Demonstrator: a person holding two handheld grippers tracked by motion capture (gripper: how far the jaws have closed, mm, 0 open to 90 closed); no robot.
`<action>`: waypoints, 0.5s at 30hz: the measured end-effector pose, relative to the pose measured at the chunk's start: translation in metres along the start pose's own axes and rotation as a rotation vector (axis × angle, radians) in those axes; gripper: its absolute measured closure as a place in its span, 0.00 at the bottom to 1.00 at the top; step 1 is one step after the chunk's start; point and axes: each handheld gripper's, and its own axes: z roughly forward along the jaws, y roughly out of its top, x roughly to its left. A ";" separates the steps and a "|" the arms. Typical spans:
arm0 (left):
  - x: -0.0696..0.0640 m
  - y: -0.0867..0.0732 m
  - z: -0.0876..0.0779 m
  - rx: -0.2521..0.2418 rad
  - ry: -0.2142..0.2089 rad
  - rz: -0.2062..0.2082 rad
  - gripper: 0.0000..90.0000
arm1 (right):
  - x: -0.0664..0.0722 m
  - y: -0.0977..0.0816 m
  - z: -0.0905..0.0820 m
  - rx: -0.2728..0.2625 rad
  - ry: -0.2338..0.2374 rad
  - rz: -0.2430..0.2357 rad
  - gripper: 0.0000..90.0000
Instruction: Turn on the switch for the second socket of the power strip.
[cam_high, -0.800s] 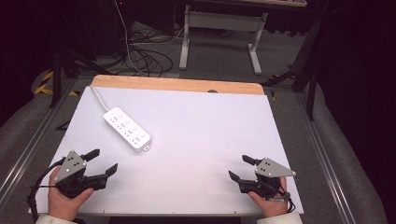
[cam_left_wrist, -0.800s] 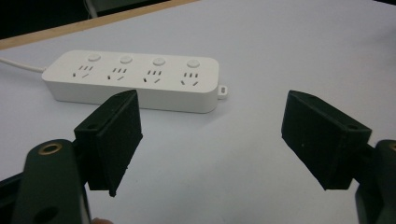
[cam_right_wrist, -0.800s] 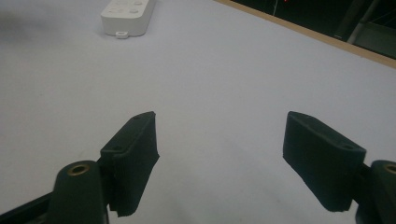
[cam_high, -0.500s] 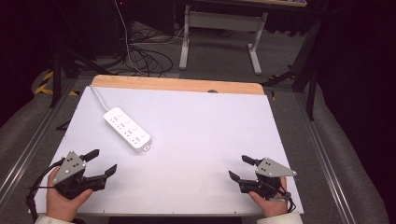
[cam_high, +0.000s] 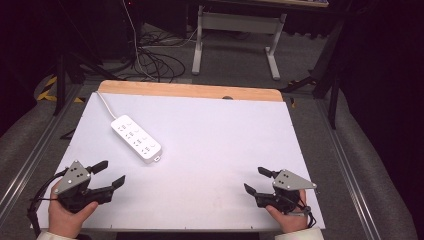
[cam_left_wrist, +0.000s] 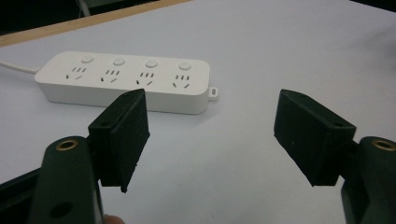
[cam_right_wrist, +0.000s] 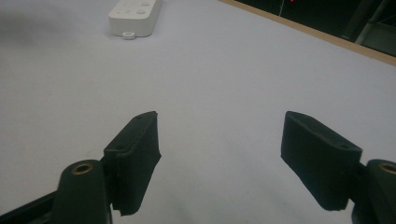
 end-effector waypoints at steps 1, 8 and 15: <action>0.000 0.001 0.000 0.003 0.003 0.002 0.30 | 0.000 0.000 0.000 0.001 -0.001 0.000 0.31; 0.004 0.011 -0.001 0.052 0.000 -0.004 0.38 | 0.000 0.000 0.003 0.007 0.006 -0.002 0.31; 0.009 0.028 0.001 0.068 -0.035 -0.002 0.40 | 0.000 0.001 0.004 0.005 0.011 -0.001 0.31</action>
